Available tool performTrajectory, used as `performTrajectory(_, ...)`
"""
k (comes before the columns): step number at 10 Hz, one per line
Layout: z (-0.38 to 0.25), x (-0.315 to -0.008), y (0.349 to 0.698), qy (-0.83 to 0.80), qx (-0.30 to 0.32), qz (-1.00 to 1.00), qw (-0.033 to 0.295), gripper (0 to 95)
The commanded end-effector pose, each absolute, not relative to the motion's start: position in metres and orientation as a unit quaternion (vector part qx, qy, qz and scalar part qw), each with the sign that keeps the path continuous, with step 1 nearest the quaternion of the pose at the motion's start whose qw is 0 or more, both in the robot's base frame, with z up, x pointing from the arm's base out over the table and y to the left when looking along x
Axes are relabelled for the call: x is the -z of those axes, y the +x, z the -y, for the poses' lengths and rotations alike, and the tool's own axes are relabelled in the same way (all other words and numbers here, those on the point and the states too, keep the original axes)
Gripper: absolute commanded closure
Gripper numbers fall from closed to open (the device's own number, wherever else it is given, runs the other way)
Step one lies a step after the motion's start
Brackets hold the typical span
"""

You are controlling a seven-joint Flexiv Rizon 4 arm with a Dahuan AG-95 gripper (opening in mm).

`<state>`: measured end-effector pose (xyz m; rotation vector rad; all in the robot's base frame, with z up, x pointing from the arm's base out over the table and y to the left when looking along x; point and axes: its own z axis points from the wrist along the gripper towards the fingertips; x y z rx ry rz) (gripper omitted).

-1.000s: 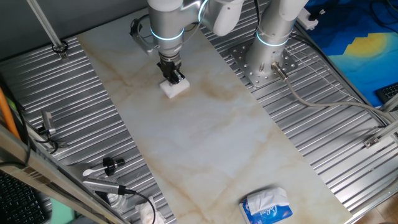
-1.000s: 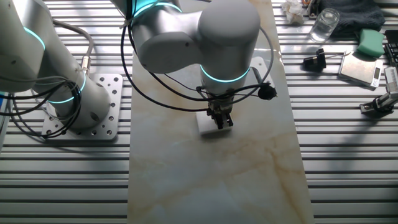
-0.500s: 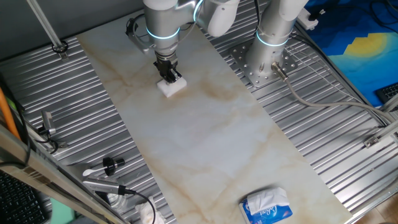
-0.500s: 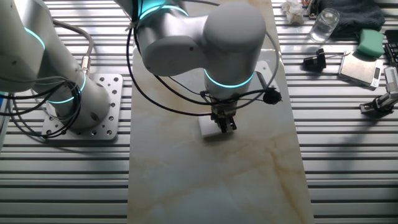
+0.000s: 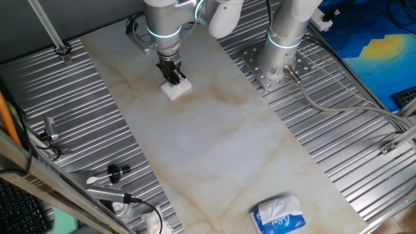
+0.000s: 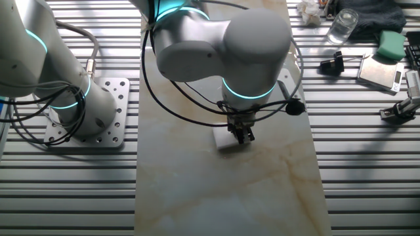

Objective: Clean the tabletop with a sponge

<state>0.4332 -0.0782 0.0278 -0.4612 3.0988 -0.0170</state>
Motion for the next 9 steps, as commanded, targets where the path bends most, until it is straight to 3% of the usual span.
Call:
performTrajectory(1,0.075,-0.028,0.433,-0.142,-0.003,-0.990,0.004,95.0)
performTrajectory(9,0.063,-0.025,0.426,-0.126,-0.011,-0.992,0.004,95.0)
